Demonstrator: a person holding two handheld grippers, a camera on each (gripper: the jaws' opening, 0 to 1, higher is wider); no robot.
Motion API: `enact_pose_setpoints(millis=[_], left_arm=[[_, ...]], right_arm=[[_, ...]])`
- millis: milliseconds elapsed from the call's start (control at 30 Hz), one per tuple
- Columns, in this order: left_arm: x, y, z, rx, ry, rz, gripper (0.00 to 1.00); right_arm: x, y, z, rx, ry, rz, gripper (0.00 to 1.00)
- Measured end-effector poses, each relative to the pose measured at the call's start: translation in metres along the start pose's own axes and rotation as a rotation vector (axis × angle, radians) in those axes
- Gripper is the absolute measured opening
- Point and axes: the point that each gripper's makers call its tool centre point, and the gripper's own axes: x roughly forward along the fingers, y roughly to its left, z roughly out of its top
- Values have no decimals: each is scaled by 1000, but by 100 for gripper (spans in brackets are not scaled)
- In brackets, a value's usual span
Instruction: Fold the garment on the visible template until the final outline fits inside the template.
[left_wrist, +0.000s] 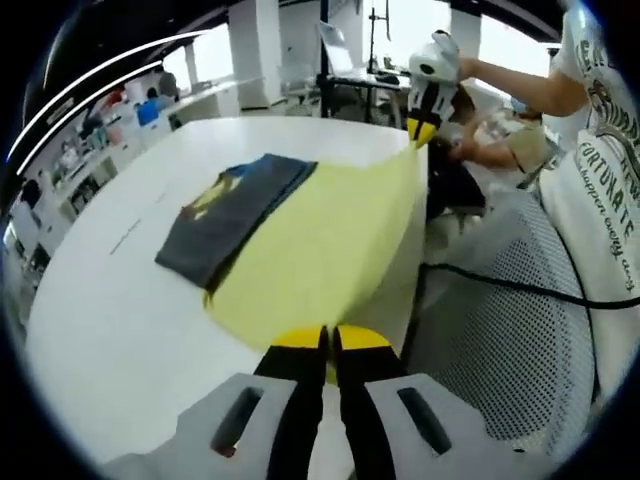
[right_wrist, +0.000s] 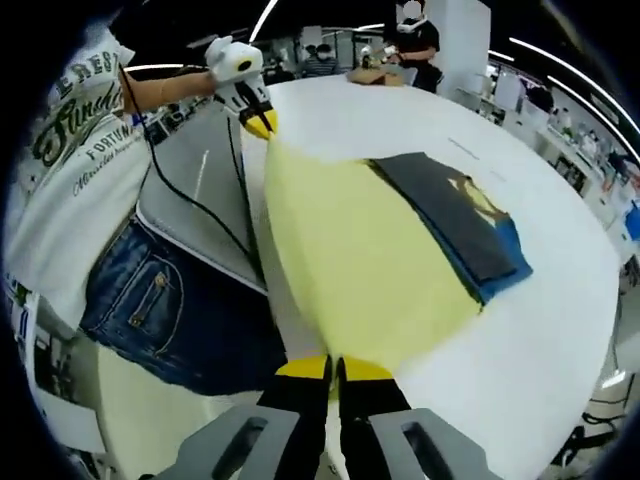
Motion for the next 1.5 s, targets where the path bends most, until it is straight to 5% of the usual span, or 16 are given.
enact_pose_setpoints(millis=[467, 1133, 1500], left_arm=[[-17, 5, 25, 17, -7, -6, 1], [-33, -10, 32, 3, 35, -44, 1], [-33, 15, 48, -12, 11, 16, 1]], right_arm=[[-25, -4, 19, -57, 5, -18, 0], [-45, 6, 31, -77, 13, 6, 0], [-46, -24, 44, -131, 1, -70, 0]])
